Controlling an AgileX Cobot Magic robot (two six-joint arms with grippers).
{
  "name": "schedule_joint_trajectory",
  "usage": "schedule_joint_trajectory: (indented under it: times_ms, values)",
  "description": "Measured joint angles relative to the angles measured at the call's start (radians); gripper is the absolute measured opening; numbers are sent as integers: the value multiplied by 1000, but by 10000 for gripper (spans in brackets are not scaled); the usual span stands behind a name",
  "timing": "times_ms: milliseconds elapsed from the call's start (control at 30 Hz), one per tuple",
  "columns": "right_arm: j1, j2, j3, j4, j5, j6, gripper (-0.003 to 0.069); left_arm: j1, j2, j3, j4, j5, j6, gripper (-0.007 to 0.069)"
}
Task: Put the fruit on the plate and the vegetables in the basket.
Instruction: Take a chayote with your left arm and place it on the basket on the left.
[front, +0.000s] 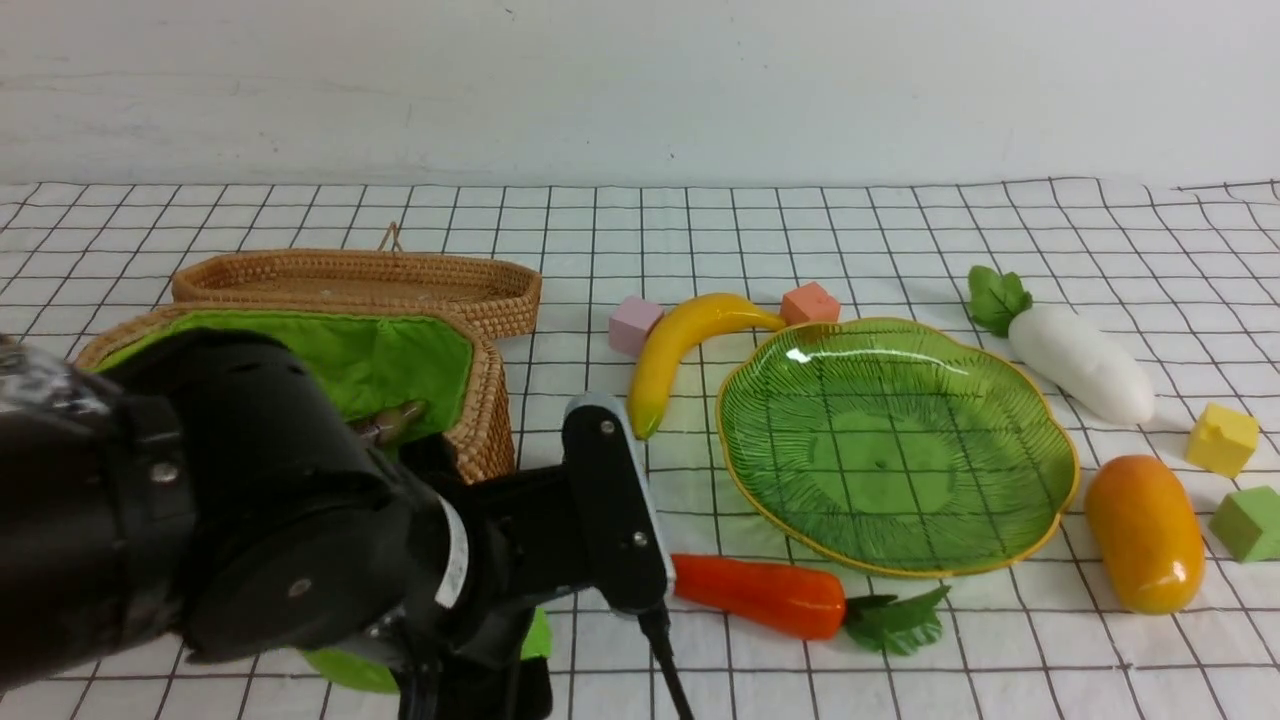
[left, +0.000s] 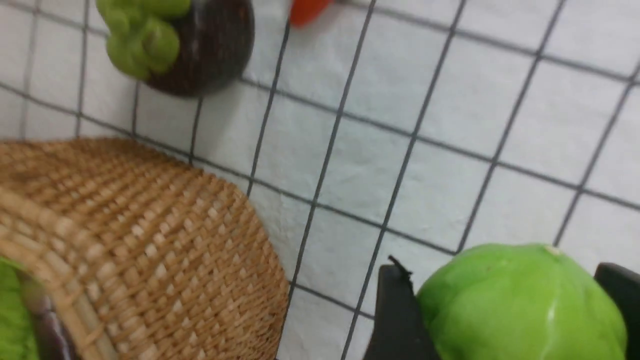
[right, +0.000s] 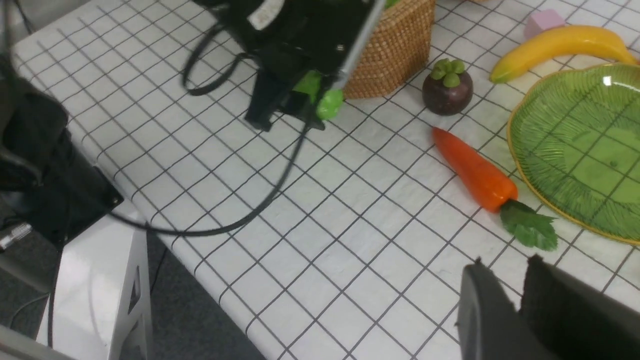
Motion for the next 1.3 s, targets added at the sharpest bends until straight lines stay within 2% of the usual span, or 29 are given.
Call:
schedule_joint_trajectory:
  times_ms: [67,267,367,400,467,533,567,600,667,833,1167,1233,1300]
  values:
    - [0,0,0,-22,-27,16,141,-36,-55,-20,18,15,0,444]
    - [0,0,0,-31,-54,18,144,-40,-82,-74,116,46,-51,444]
    - [0,0,0,-32,-57,26,144,-19,-82,-82,296,57,-72,444]
    - [0,0,0,-32,-57,26,144,-15,-82,-82,307,56,-72,444]
    - [0,0,0,-32,-58,29,144,72,-70,-95,420,41,-72,444]
    - [0,0,0,-32,-60,29,144,166,-50,-106,458,17,-67,444]
    - [0,0,0,-32,-60,29,144,212,-36,-109,468,-2,-55,444]
    - [0,0,0,-32,-60,29,144,212,-36,-110,468,-7,-55,444]
    - [0,0,0,-32,-60,29,144,316,16,-111,475,-71,-36,444]
    - [0,0,0,-49,-75,29,144,407,109,-111,475,-125,-60,444]
    - [0,0,0,-69,-98,29,147,419,146,-111,486,-141,-73,446]
    - [0,0,0,-69,-98,29,149,419,146,-111,486,-139,-73,459]
    - [0,0,0,-69,-98,29,151,419,146,-111,488,-133,-73,504]
